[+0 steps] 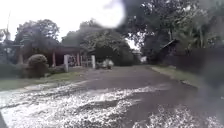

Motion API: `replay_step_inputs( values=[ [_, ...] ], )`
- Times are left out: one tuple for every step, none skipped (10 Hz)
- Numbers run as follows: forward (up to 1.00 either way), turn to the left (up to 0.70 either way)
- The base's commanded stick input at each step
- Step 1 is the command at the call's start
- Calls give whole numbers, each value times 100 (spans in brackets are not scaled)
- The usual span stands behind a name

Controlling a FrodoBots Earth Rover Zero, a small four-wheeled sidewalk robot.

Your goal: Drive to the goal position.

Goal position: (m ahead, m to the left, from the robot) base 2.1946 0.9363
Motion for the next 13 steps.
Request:
replay_step_inputs(
  values=[
    [50,0],
    [50,0],
    [50,0],
    [50,0],
    [50,0],
    [50,0],
    [50,0],
    [50,0],
    [50,0],
    [50,0],
    [50,0],
    [50,0],
    [50,0]
  ],
)
